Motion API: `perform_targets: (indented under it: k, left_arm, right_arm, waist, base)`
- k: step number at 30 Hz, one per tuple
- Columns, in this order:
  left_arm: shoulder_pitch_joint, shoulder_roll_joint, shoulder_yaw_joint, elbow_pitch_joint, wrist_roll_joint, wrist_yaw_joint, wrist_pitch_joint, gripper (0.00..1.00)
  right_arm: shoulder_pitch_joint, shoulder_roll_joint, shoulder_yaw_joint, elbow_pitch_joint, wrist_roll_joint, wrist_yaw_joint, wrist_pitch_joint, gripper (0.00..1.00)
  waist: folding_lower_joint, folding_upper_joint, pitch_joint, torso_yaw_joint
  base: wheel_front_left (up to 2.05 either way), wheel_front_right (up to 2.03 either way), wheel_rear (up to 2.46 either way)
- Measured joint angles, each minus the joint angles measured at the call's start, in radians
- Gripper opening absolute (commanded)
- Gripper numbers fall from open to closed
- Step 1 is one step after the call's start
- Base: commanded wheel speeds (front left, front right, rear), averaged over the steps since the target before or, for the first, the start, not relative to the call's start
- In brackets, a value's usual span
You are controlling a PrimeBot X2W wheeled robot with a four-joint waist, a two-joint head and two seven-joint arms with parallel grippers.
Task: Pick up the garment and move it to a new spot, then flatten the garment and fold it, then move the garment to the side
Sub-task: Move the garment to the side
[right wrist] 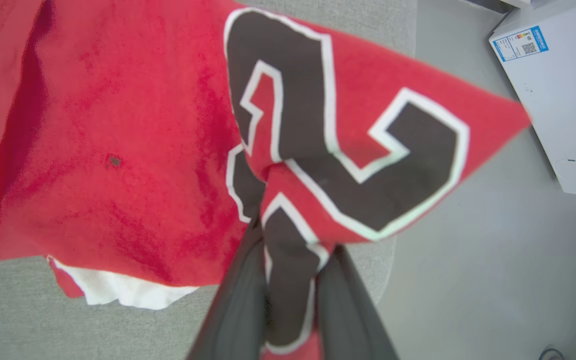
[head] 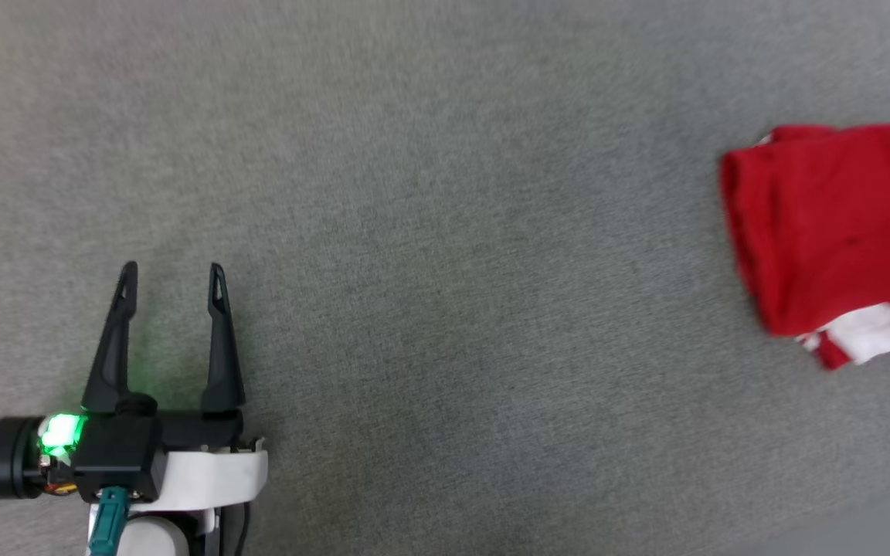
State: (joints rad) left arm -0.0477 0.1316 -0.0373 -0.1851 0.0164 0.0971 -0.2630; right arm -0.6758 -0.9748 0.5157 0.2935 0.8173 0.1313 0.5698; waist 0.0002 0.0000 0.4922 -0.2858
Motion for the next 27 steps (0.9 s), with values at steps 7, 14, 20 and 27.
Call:
perform_targets:
  k: [7,14,20,27]
  left_arm:
    - [-0.031,0.024,-0.006,-0.049,0.007,0.010,0.000,1.00]
    - [-0.059,0.028,-0.023,-0.080,0.007,0.020,-0.004,1.00]
    - [-0.062,0.030,-0.023,-0.061,-0.004,0.033,-0.004,1.00]
    - [-0.022,0.005,-0.041,-0.026,-0.021,0.045,0.000,1.00]
  right_arm:
    - [-0.092,-0.020,-0.054,0.163,-0.070,0.000,-0.028,0.00]
    - [-0.125,0.010,-0.123,0.286,-0.121,0.000,-0.046,0.00]
    - [-0.123,0.072,-0.169,0.349,-0.151,0.000,-0.062,1.00]
    - [-0.086,0.059,-0.206,0.374,-0.245,0.000,-0.104,1.00]
  waist:
    - [0.0000,0.0000,0.111,0.006]
    - [-0.0001,0.0000,0.168,0.036]
    - [0.0000,0.0000,0.140,0.056]
    - [-0.0001,0.0000,0.032,0.080]
  base:
    - [0.00,0.00,0.00]
    - [0.00,0.00,0.00]
    - [0.00,0.00,0.00]
    - [0.00,0.00,0.00]
